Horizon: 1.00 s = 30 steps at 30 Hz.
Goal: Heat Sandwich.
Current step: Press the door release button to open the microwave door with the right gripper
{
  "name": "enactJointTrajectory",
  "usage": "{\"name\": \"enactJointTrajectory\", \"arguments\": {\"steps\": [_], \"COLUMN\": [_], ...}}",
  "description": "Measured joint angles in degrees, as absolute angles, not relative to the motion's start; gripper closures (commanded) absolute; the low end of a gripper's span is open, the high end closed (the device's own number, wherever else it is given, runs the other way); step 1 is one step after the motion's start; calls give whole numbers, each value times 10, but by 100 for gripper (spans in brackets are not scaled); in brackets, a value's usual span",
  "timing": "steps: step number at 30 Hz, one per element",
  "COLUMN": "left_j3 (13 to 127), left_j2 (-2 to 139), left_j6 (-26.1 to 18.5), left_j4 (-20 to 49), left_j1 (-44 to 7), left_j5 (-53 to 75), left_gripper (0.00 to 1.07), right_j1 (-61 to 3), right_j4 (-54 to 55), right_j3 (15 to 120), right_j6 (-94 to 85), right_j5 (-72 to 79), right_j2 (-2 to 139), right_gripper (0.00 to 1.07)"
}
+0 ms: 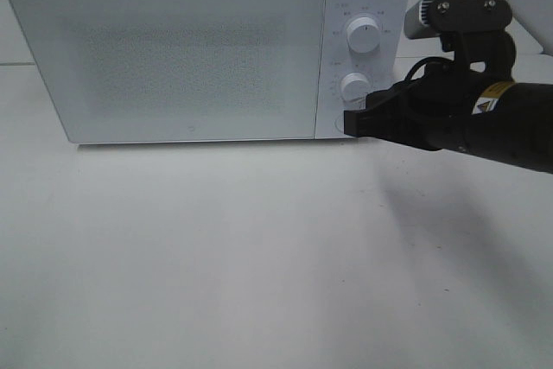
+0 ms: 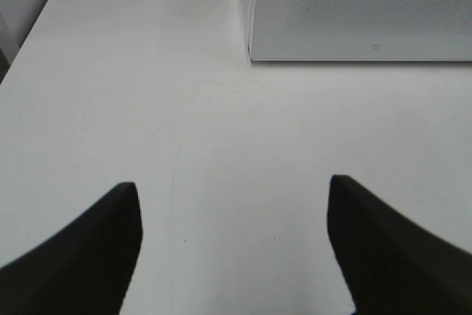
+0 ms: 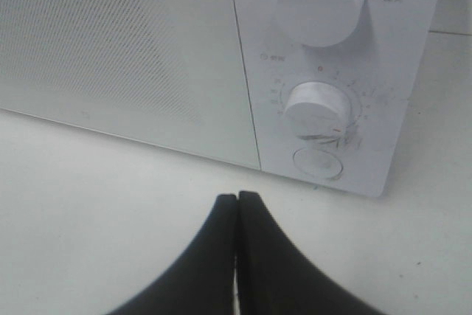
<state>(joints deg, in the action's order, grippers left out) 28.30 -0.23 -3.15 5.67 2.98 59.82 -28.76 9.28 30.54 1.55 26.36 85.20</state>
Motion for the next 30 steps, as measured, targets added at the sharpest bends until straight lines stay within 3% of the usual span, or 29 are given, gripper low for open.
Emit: {"name": "enactJointTrajectory", "arguments": {"steps": [12, 30], "left_j3": [283, 283], "left_j2": [-2, -2], "left_j6": [-32, -32], "left_j4": [57, 57], "left_j1": [30, 30], "left_j5": [598, 598], "left_gripper": [41, 41], "right_j1": [-366, -368], "right_j4": [217, 242], "right_j3": [307, 337], "right_j6": [27, 181], "right_j5": [390, 543], "right_j2": [975, 1094], "right_gripper": [107, 107]}}
